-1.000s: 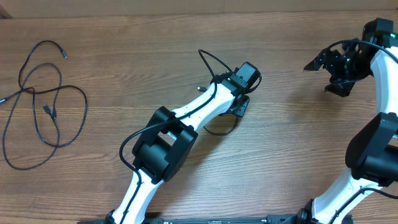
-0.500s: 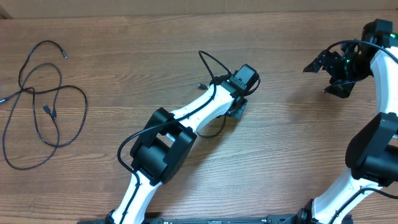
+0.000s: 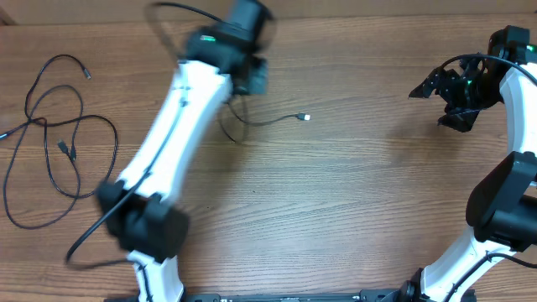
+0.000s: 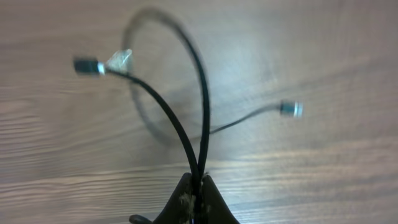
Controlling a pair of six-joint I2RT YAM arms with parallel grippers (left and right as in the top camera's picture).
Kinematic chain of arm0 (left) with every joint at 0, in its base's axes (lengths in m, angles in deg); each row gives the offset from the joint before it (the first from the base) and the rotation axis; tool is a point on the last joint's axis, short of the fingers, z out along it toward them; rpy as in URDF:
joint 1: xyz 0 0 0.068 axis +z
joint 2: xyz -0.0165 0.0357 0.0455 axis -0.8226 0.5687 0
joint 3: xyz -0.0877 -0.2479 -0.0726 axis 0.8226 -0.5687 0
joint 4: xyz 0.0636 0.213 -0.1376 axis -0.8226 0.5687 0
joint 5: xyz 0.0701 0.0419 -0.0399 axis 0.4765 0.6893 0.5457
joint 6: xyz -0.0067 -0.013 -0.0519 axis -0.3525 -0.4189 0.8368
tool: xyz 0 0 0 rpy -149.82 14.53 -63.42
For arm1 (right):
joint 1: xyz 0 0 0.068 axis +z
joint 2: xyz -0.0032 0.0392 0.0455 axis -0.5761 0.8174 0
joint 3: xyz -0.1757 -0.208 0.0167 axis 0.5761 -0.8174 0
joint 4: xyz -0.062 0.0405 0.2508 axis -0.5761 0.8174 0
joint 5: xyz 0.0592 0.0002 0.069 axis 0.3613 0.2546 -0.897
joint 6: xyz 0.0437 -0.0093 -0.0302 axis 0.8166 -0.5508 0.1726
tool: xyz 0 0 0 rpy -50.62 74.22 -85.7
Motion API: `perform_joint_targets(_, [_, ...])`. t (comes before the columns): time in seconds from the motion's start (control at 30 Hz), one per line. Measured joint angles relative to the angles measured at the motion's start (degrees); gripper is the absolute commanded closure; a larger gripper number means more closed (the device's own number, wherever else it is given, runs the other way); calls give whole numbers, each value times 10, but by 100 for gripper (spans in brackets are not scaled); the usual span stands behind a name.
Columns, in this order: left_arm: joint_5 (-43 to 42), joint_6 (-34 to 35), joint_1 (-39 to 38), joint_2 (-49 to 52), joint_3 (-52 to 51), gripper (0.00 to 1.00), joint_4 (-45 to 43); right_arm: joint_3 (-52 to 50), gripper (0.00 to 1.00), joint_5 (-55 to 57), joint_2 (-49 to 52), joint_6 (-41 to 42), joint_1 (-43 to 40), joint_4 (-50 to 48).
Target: Untangle cables
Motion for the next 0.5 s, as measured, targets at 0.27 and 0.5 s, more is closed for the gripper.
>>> perform_joint_targets(0.27, [2, -5, 147, -105, 5, 96, -7, 0, 11, 0, 0, 0, 0, 0])
perform_joint_targets(0.5, [4, -5, 289, -115, 5, 96, -20, 0, 11, 0, 0, 0, 0, 1])
